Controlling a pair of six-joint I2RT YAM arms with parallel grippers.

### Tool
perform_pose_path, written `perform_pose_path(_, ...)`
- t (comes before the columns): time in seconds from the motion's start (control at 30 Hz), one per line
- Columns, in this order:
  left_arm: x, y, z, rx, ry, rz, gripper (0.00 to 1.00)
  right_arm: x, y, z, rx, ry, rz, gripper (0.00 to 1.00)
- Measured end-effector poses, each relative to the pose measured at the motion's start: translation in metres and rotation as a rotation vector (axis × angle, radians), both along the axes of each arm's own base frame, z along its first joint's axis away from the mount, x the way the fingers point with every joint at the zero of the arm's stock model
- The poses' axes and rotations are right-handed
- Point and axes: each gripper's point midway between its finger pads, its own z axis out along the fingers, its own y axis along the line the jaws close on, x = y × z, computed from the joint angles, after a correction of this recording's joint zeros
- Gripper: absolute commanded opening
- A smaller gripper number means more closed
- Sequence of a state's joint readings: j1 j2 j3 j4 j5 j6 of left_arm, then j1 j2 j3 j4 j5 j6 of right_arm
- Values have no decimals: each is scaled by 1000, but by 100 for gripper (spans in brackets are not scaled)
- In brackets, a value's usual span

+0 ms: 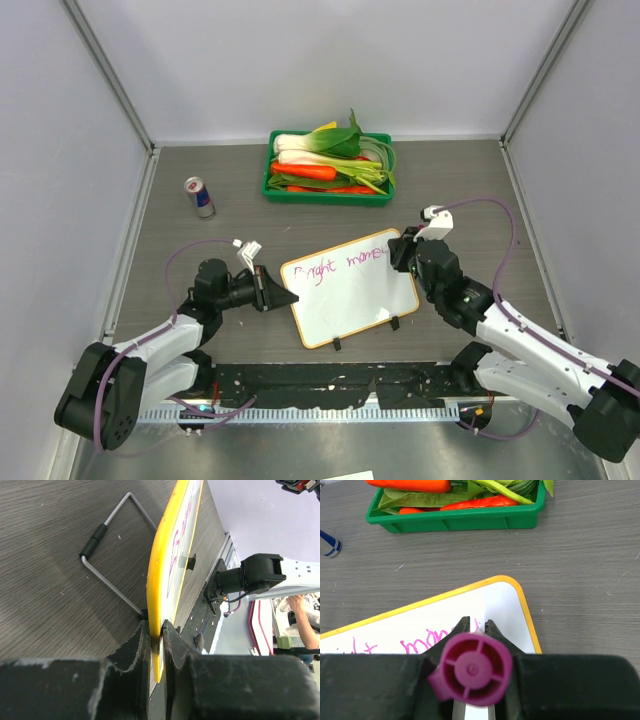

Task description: Write a sentence on the whiteboard

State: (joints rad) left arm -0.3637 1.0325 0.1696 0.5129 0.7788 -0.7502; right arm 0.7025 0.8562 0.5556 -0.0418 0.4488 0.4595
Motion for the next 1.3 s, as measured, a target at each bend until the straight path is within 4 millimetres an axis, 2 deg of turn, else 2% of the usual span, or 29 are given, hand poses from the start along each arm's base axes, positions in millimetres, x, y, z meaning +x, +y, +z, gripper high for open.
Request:
perform_pose_path(0.5, 0, 0, 0, -1, -3, 0, 0, -5, 0, -7, 30, 19, 6, 1)
perform_pose_path(1.3, 0, 0, 1, -2, -3, -1, 0, 13, 0, 6, -6, -17, -32, 1)
